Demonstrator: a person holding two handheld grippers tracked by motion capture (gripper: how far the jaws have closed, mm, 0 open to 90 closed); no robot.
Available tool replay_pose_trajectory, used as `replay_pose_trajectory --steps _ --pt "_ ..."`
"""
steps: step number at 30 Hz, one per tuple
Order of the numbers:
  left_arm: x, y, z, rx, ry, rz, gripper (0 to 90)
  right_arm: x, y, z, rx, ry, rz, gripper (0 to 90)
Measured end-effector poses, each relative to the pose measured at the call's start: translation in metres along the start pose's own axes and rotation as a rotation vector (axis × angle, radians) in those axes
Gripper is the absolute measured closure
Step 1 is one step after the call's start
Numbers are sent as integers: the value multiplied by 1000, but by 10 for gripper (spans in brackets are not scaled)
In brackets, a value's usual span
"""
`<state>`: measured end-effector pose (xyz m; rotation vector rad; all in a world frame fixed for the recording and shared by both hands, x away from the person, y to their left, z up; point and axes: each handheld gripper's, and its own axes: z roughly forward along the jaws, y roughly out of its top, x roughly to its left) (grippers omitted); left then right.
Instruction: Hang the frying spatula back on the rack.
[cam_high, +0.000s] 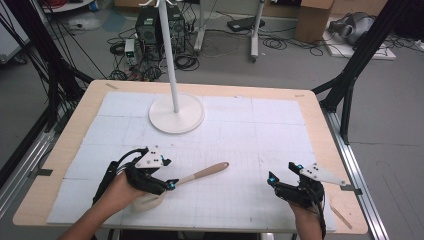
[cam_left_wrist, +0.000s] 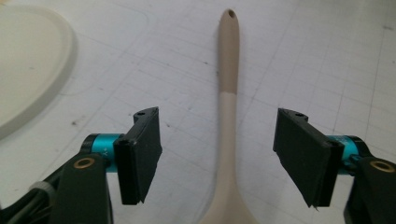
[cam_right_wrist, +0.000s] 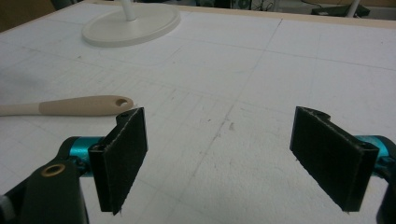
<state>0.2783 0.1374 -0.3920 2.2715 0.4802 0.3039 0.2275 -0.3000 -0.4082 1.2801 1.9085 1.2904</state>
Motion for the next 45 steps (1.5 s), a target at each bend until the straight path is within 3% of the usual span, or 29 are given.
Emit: replay_pose_trajectory --steps 1,6,17,22,27,34,45 --pt "0 0 0 0 0 0 333 0 0 0 0 0 0 180" --pt "2 7 19 97 -29 27 369 0 0 0 0 1 2 180" --pt "3 5 37 230 -31 50 436 0 0 0 2 0 5 181" --pt "3 5 43 288 -28 64 505 -1 1 0 -4 -5 6 181" --pt "4 5 45 303 -38 53 535 -1 1 -1 -4 -8 4 181" --pt "6 4 45 299 -89 33 667 -1 0 0 -4 -8 1 182" --pt "11 4 45 301 -114 -5 690 -1 1 -1 -5 -10 3 182"
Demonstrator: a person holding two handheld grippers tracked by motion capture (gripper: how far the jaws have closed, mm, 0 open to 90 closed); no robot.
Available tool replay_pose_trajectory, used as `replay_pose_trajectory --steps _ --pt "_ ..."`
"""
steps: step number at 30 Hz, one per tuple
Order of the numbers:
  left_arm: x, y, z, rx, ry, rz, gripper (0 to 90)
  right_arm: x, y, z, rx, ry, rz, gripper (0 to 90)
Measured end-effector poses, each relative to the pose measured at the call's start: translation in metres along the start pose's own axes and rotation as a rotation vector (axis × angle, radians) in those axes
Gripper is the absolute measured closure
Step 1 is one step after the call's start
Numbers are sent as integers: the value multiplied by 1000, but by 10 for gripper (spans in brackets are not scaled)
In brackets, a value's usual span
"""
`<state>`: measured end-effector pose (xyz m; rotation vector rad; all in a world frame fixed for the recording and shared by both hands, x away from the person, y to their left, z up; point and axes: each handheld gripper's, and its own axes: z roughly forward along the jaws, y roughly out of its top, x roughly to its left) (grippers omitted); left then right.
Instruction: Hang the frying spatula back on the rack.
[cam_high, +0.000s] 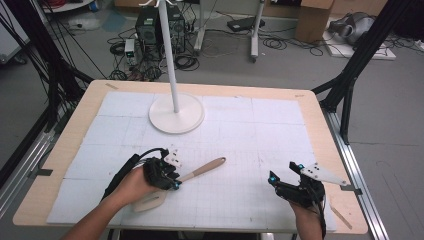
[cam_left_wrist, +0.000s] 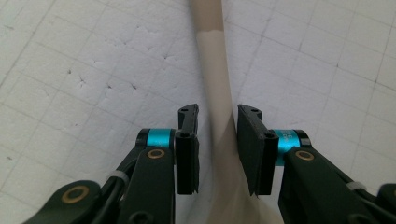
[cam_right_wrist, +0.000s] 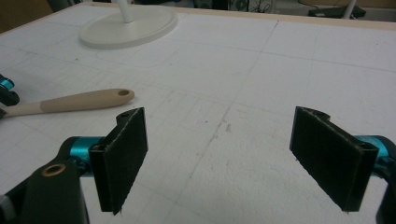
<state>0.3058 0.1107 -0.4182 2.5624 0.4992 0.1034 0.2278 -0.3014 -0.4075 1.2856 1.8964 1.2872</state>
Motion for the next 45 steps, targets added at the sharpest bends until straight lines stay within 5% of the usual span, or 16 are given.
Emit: replay_pose_trajectory --steps 15,34,45 --pt "2 -1 0 2 -20 -29 709 0 0 0 3 1 -4 183" --pt "-3 0 1 -9 38 -6 689 0 -1 0 11 -1 -3 185" --pt "-4 -2 1 -18 17 -17 752 -1 -1 1 16 -1 0 186"
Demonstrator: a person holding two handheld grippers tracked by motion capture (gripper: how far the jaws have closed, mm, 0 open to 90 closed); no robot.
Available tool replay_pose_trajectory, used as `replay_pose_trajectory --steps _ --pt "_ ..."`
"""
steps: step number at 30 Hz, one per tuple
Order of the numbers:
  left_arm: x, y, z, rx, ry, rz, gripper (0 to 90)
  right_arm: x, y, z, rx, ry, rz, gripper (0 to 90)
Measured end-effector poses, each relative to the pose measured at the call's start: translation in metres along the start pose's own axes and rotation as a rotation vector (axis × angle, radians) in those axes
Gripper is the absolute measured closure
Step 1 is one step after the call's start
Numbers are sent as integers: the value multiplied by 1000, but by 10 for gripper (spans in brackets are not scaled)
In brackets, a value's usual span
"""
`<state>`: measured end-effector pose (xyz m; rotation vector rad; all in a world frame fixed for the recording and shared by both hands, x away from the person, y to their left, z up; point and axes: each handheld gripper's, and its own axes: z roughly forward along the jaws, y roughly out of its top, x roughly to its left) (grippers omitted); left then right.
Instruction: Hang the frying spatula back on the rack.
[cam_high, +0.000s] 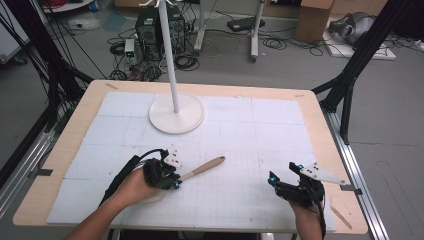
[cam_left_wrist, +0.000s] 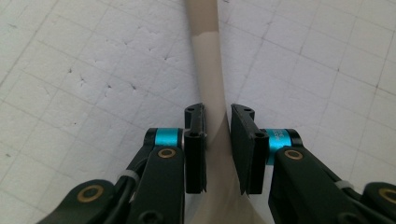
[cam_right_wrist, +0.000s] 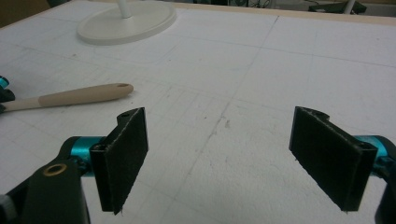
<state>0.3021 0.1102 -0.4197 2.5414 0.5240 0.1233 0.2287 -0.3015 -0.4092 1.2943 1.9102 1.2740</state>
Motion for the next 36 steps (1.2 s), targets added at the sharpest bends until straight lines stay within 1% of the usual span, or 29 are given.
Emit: replay_pose_trajectory --steps 4,7,8,9,10,11,12,17,19,22,23,24,25,26,27,29,32,34,36 --pt "-2 0 1 -4 13 8 748 -1 0 0 -1 -3 0 186" --pt "-2 0 1 -3 19 1 751 0 0 0 1 -2 1 186" --pt "-2 0 0 4 19 -5 755 0 0 0 2 -1 5 186" --pt "-2 0 1 -3 14 -16 759 0 0 0 1 -1 -1 186" --pt "-1 0 0 1 13 -24 762 0 0 0 2 0 0 186" --pt "-1 -1 1 -10 10 -46 765 1 0 0 2 1 0 186" --pt "1 -1 0 -7 3 -48 768 1 0 0 3 0 0 187" --pt "1 -2 0 -16 1 -48 777 0 0 0 -1 -2 1 187" --pt "1 -2 -1 -17 -4 -51 778 -1 0 -1 0 -2 9 186" --pt "1 -2 -2 -23 5 -49 778 -1 -1 -1 2 -2 14 186" --pt "2 -3 -3 -31 6 -57 778 -1 -1 -1 2 -2 14 186" --pt "3 -3 -4 -50 4 -74 778 -1 0 -1 0 -1 9 186" --pt "4 -3 -6 -56 3 -75 778 -1 0 -1 0 -1 9 186" --pt "5 -4 -11 -77 13 -84 777 0 -1 0 0 1 12 186" --pt "5 -4 -11 -77 13 -84 777 0 -1 0 0 1 12 186" --pt "7 -4 -15 -103 15 -100 777 1 0 0 -2 5 16 186" --pt "10 -6 -22 -157 26 -129 777 3 2 2 -6 10 12 186" --pt "12 -8 -27 -184 35 -138 777 8 4 4 0 21 7 185" --pt "13 -9 -31 -214 41 -154 777 9 5 5 1 27 5 185"
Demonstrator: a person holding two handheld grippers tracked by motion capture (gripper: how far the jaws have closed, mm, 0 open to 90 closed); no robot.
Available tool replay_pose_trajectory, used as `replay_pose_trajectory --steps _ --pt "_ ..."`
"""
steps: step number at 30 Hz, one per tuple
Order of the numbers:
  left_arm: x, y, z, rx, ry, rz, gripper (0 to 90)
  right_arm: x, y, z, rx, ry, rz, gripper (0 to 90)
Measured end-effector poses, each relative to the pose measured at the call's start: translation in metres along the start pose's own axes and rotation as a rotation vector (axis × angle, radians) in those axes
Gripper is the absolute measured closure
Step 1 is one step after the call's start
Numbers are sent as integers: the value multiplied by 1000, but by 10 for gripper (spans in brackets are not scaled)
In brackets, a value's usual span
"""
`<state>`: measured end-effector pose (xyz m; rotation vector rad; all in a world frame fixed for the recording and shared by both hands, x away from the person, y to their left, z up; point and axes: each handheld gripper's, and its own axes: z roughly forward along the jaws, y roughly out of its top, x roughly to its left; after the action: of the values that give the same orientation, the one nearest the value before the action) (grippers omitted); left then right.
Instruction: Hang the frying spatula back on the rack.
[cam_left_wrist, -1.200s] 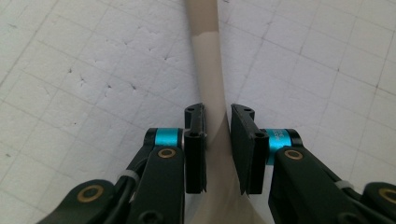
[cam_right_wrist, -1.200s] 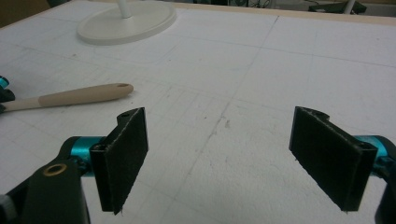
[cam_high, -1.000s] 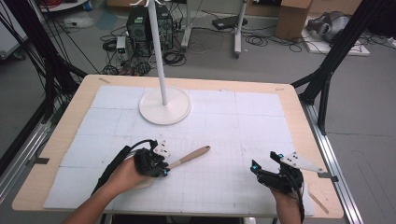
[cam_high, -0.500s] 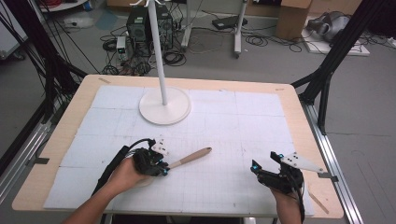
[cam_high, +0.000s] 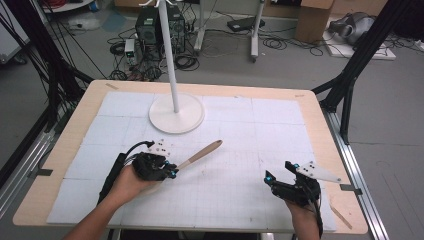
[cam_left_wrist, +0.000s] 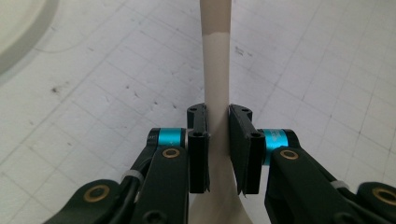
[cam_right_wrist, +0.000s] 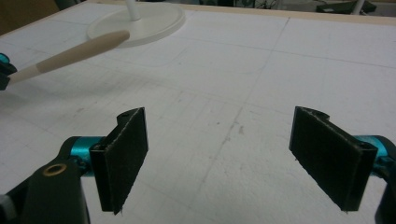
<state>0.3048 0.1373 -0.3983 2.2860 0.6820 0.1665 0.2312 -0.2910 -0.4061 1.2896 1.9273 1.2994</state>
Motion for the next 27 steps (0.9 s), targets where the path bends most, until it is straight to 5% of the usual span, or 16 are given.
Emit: replay_pose_trajectory --steps 8,23,27 --pt "8 -1 -15 -92 -15 -55 777 20 15 16 10 78 -31 185" --pt "0 0 -26 -257 23 -61 777 76 74 72 1 222 -100 185" --pt "-5 -1 -25 -276 55 -31 777 84 83 82 0 242 -92 185"
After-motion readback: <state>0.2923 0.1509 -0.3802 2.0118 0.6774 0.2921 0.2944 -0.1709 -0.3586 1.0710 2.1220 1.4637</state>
